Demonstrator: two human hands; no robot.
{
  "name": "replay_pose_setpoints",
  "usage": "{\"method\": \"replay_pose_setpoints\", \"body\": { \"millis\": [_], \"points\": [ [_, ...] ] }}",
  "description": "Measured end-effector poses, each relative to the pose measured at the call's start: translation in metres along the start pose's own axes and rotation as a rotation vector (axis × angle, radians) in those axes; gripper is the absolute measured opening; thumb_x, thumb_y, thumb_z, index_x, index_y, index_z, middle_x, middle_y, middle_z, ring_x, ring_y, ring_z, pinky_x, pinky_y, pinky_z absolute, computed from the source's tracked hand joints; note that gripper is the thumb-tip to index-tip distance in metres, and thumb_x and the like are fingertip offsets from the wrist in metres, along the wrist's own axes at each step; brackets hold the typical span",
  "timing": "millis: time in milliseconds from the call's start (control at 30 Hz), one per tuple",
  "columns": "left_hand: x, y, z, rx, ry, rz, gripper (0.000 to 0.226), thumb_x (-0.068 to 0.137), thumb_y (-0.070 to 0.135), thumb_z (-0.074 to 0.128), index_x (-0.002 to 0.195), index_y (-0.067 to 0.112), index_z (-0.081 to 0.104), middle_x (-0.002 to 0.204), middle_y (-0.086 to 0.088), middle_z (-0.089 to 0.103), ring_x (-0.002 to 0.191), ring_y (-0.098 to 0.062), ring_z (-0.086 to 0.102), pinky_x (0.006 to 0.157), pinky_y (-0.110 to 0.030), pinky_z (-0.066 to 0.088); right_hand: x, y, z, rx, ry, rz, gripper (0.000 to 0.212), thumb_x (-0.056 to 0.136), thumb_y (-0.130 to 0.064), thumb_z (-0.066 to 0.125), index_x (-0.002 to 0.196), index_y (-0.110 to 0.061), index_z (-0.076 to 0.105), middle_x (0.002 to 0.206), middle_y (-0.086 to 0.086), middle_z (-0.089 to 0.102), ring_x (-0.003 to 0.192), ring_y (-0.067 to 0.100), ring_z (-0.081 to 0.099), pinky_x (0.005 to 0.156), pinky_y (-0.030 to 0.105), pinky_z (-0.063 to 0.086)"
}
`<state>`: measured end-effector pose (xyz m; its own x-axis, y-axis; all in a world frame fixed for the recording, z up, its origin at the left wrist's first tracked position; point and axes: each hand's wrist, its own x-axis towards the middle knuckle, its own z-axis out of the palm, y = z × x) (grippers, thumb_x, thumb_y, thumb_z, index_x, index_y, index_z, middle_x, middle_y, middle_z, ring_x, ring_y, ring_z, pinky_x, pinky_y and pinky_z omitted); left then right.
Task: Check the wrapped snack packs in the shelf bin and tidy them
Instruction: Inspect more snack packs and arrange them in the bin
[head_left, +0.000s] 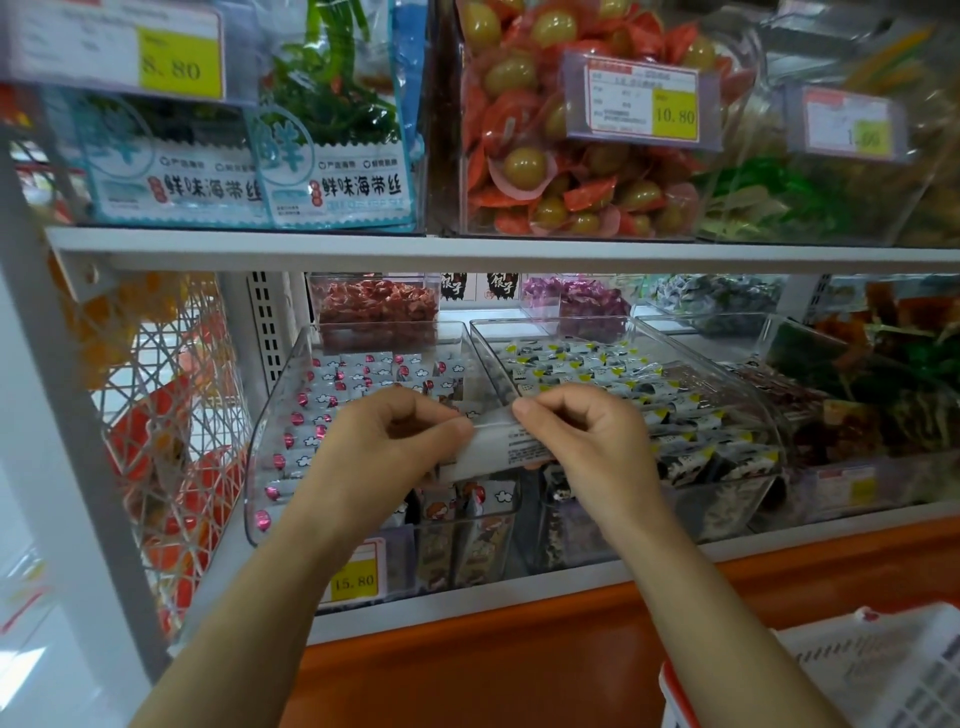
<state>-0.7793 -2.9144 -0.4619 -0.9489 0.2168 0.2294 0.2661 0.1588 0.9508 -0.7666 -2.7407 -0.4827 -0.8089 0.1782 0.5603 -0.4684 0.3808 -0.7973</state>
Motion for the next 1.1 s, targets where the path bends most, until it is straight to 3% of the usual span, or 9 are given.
{"method": "replay_pose_setpoints", "body": {
  "millis": [100, 300, 467, 533, 633, 767, 867, 967, 1100],
  "points": [
    [0.001, 0.001, -0.004, -0.049, 0.004, -0.012, 0.015, 0.081, 0.013, 0.066, 0.066, 0.010, 0.071, 0.068, 0.004, 0.070, 0.060, -0.010, 0.068, 0.049, -0.018, 0.052, 0.000, 0.000, -0.001, -0.002, -0.019, 0.004, 0.013, 0.084, -0.018, 0.067, 0.075, -0.011, 0.072, 0.068, -0.001, 0.067, 0.065, 0.008, 0.061, 0.059, 0.022, 0.048],
    [0.002, -0.001, -0.010, -0.047, -0.004, -0.002, 0.015, 0.084, 0.010, 0.062, 0.074, 0.005, 0.071, 0.069, 0.001, 0.071, 0.058, -0.012, 0.069, 0.047, -0.017, 0.052, 0.000, -0.001, 0.000, -0.016, -0.030, 0.010, 0.013, 0.084, -0.019, 0.066, 0.075, -0.013, 0.072, 0.068, 0.001, 0.067, 0.066, 0.012, 0.061, 0.060, 0.026, 0.048],
    [0.001, -0.003, -0.009, 0.066, -0.077, 0.055, 0.006, 0.081, 0.021, 0.066, 0.085, 0.025, 0.069, 0.079, 0.006, 0.070, 0.068, -0.004, 0.064, 0.054, -0.008, 0.048, -0.001, 0.001, 0.001, -0.040, 0.030, -0.005, 0.016, 0.085, -0.019, 0.066, 0.074, -0.010, 0.072, 0.066, 0.005, 0.066, 0.062, 0.014, 0.061, 0.053, 0.023, 0.046],
    [0.001, -0.005, -0.009, 0.135, -0.090, 0.069, 0.015, 0.080, 0.020, 0.068, 0.091, 0.029, 0.066, 0.083, 0.005, 0.067, 0.072, -0.004, 0.062, 0.056, -0.007, 0.047, 0.001, 0.001, -0.002, 0.049, -0.044, 0.062, 0.017, 0.087, -0.016, 0.064, 0.073, -0.012, 0.072, 0.067, 0.004, 0.068, 0.061, 0.011, 0.065, 0.051, 0.018, 0.050],
    [0.003, -0.005, -0.010, 0.119, -0.075, 0.081, 0.016, 0.083, 0.014, 0.066, 0.091, 0.029, 0.066, 0.087, 0.003, 0.068, 0.072, -0.002, 0.062, 0.058, -0.008, 0.047, 0.006, -0.001, -0.012, 0.170, -0.219, 0.189, 0.023, 0.088, -0.010, 0.060, 0.070, -0.015, 0.073, 0.068, 0.002, 0.072, 0.065, 0.015, 0.070, 0.051, 0.024, 0.056],
    [0.004, -0.005, -0.008, 0.083, -0.089, 0.080, 0.017, 0.084, 0.012, 0.064, 0.089, 0.028, 0.066, 0.088, -0.001, 0.066, 0.068, 0.000, 0.060, 0.059, -0.008, 0.047, 0.010, 0.000, -0.020, 0.233, -0.283, 0.272, 0.026, 0.087, -0.009, 0.059, 0.067, -0.016, 0.075, 0.069, 0.004, 0.072, 0.066, 0.018, 0.071, 0.050, 0.024, 0.056],
    [0.003, -0.007, -0.007, 0.099, -0.102, 0.092, 0.017, 0.085, 0.014, 0.063, 0.089, 0.030, 0.065, 0.088, -0.001, 0.066, 0.065, 0.001, 0.058, 0.056, -0.008, 0.046, 0.010, 0.004, -0.023, 0.269, -0.291, 0.308, 0.017, 0.085, -0.014, 0.060, 0.075, -0.007, 0.073, 0.070, 0.007, 0.073, 0.066, 0.020, 0.071, 0.049, 0.024, 0.056],
    [0.005, -0.011, -0.006, 0.133, -0.093, 0.087, 0.011, 0.088, 0.017, 0.059, 0.092, 0.026, 0.065, 0.087, -0.001, 0.068, 0.061, 0.004, 0.058, 0.049, -0.009, 0.044, 0.008, 0.010, -0.019, 0.334, -0.223, 0.362, 0.022, 0.082, -0.022, 0.062, 0.074, -0.004, 0.071, 0.073, 0.010, 0.073, 0.066, 0.021, 0.071, 0.049, 0.024, 0.056],
    [0.012, -0.016, -0.002, 0.083, 0.080, 0.055, 0.010, 0.091, 0.016, 0.056, 0.092, 0.018, 0.066, 0.084, 0.001, 0.069, 0.076, -0.011, 0.066, 0.065, -0.019, 0.056, 0.003, 0.008, -0.004, 0.446, -0.160, 0.345, 0.034, 0.072, -0.040, 0.064, 0.089, -0.012, 0.073, 0.088, 0.005, 0.074, 0.082, 0.019, 0.071, 0.063, 0.025, 0.058]
  ]
}}
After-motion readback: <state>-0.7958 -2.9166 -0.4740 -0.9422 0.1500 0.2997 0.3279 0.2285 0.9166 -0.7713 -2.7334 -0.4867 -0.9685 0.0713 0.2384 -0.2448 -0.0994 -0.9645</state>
